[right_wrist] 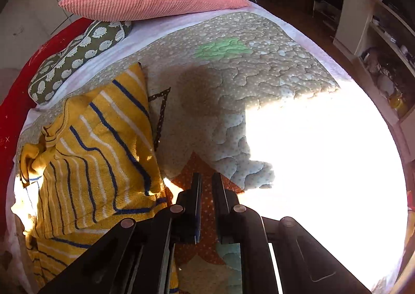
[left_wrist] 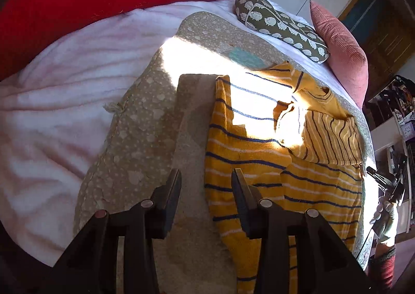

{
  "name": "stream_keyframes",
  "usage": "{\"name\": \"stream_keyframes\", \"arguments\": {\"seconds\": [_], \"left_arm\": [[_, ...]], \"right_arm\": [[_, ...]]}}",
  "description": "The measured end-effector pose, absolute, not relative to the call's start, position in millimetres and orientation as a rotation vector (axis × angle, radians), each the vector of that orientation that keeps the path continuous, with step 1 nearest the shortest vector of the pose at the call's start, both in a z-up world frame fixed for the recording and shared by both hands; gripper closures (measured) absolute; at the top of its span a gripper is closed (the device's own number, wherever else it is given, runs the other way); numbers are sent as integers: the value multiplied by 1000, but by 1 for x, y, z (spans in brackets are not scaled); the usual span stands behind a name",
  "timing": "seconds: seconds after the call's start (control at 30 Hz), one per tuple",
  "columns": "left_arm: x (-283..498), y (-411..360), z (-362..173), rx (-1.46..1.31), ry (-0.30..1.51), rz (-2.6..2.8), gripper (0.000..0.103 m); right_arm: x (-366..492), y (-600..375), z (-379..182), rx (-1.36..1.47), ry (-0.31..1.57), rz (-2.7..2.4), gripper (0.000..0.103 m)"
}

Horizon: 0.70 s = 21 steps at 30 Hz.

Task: Fold small clothes

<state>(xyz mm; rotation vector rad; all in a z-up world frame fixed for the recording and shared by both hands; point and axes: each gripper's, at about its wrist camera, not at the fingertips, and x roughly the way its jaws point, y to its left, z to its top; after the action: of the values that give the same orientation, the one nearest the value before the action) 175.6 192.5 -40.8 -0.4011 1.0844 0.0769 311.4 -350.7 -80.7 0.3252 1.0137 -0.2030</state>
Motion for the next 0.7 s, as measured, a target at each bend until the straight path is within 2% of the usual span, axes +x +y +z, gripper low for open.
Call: {"name": "stream_keyframes", "arguments": {"seconds": [0.07, 0.2, 0.27, 0.57, 0.63, 0.67, 0.7], "left_arm": [[160, 191, -45, -439, 1079, 67, 64], [125, 186, -45, -418, 1044, 102, 63], [108, 185, -44, -397, 1023, 127, 59], [55, 205, -40, -436, 965, 124, 55], [51, 209, -40, -443, 953, 120, 52], [49, 211, -41, -449, 951, 116, 51], [47, 213, -44, -460, 951, 112, 49]], "right_arm": [[297, -337, -66, 310, 973, -156, 84], [277, -278, -47, 316, 979, 58, 75], [267, -237, -48, 322, 1004, 183, 61], [230, -49, -114, 295, 1233, 562, 59], [226, -29, -119, 259, 1217, 537, 57], [224, -24, -116, 240, 1194, 528, 52], [223, -20, -114, 229, 1184, 524, 51]]}}
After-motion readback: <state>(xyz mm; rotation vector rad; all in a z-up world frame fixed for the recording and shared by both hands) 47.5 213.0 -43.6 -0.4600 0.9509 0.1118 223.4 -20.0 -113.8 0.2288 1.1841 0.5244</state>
